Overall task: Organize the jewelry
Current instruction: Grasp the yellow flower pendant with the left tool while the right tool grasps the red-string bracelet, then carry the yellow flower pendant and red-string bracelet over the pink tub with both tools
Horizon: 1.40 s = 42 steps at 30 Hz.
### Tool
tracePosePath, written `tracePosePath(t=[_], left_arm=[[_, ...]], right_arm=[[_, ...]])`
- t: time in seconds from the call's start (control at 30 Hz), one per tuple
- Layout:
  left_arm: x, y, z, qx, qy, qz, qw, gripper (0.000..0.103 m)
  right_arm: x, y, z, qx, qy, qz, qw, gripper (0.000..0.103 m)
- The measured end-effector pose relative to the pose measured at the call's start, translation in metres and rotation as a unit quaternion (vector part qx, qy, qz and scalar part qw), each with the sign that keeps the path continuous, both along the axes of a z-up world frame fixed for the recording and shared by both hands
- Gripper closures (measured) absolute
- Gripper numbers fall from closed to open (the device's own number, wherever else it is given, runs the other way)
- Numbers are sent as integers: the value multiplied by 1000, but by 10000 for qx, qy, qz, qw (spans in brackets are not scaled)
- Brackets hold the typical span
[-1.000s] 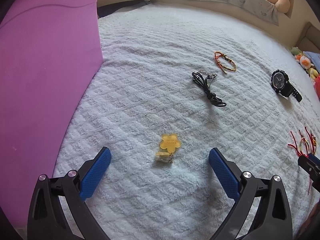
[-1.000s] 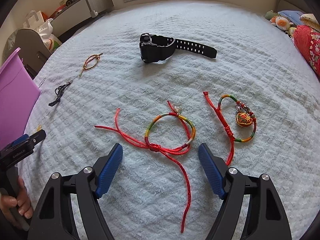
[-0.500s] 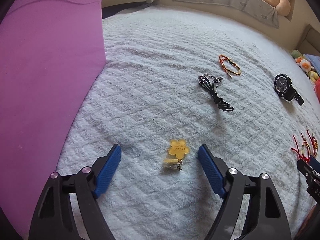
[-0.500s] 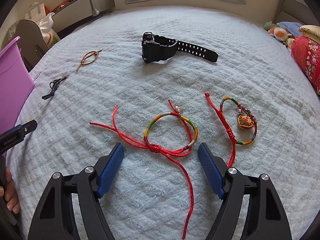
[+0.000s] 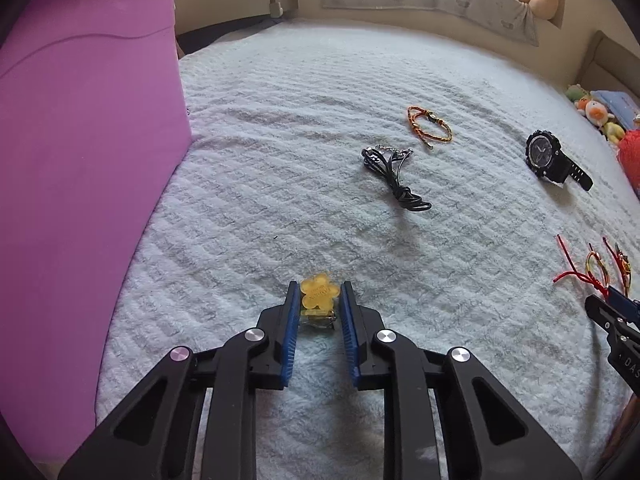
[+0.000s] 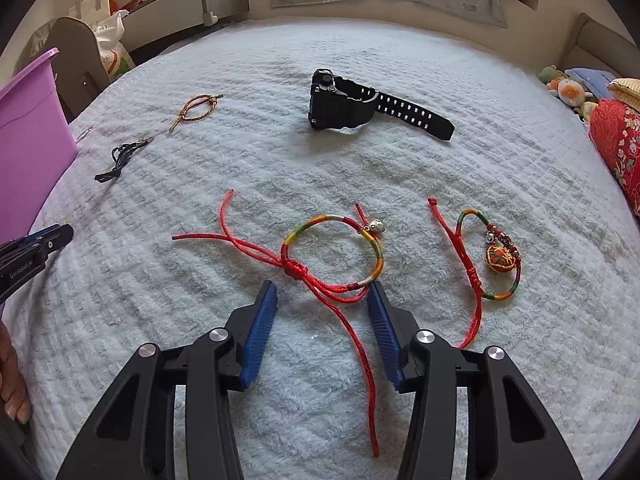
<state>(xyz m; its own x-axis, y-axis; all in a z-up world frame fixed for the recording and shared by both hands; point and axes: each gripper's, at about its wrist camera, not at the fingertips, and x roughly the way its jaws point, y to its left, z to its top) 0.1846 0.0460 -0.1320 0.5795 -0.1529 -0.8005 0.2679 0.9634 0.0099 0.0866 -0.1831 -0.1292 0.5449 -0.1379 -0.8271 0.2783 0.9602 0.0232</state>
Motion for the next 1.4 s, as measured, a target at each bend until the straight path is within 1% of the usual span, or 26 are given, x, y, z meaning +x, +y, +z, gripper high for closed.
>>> tracePosePath(t=[0.03, 0.07, 0.13, 0.23, 0.4, 0.47, 0.7, 0.97, 1.23, 1.4], left_arm=[[-1, 0, 0, -7, -1, -4, 10000, 83], [-1, 0, 1, -26, -1, -9, 10000, 83], [-1, -1, 2, -96, 21, -33, 9999, 83], [-4, -1, 4, -170, 38, -61, 9998, 83], [-10, -2, 13, -285, 22, -112, 9995, 83], [-13, -2, 18, -301, -20, -133, 9995, 83], [-28, 3, 36, -417, -142, -159, 9989, 83], [-48, 15, 62, -553, -299, -183, 9979, 83], [-68, 26, 98, -685, -466, -306, 9961, 83], [-79, 34, 129, -793, -638, -407, 9940, 83]], right_arm=[[0, 0, 1, 9, -8, 11, 10000, 73], [0, 0, 1, -2, -9, 18, 10000, 81], [0, 0, 2, 52, -24, 40, 10000, 84], [-1, -1, 4, 134, -53, 50, 9999, 95], [-6, -3, 13, 262, -176, 44, 9995, 97], [-9, -3, 18, 285, -232, 64, 9993, 101], [-20, 4, 40, 263, -430, 148, 9986, 101], [-38, 10, 69, 382, -632, 149, 9972, 101], [-52, 30, 116, 339, -1022, 310, 9937, 101], [-57, 48, 152, 403, -1341, 462, 9891, 101]])
